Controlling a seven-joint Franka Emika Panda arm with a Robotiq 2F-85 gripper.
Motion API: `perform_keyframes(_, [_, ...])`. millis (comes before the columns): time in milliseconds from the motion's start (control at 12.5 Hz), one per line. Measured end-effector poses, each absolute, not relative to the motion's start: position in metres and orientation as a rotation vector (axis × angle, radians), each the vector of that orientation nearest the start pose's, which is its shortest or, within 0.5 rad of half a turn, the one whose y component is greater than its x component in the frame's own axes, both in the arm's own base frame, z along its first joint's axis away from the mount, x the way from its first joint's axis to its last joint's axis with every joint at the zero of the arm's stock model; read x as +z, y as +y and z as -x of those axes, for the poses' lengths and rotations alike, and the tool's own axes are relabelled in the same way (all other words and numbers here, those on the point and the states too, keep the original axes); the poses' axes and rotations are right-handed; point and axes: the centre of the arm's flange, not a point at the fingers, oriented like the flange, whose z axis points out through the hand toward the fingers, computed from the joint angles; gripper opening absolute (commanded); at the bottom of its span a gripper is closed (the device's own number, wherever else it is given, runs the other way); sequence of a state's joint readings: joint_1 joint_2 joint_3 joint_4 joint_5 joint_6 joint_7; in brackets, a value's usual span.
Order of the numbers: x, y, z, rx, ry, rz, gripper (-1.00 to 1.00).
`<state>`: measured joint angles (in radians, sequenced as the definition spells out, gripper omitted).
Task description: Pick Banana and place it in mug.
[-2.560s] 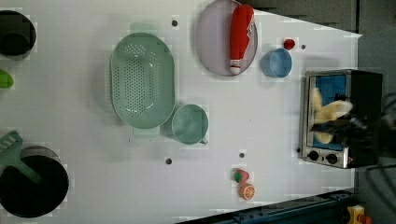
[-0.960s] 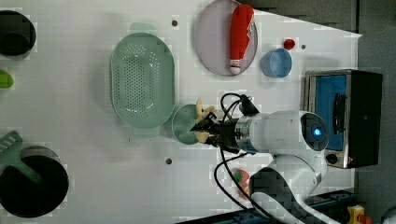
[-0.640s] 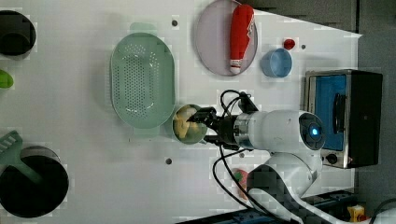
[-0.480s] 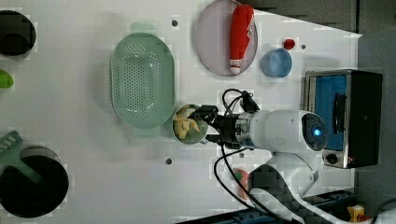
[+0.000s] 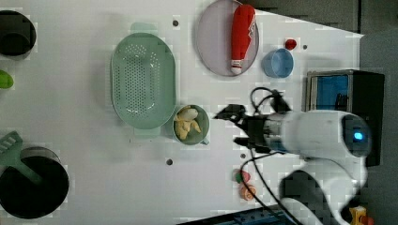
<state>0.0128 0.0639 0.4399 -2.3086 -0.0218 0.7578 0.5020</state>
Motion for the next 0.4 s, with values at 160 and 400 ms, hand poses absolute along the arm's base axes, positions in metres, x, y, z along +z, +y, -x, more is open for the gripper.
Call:
perform_keyframes(160, [0.375, 0.206, -0.46, 0.06, 1.357, 2.911, 1.0])
perform_keyframes(400, [0.5, 0.179, -0.475, -0.058, 1.421, 2.845, 1.0])
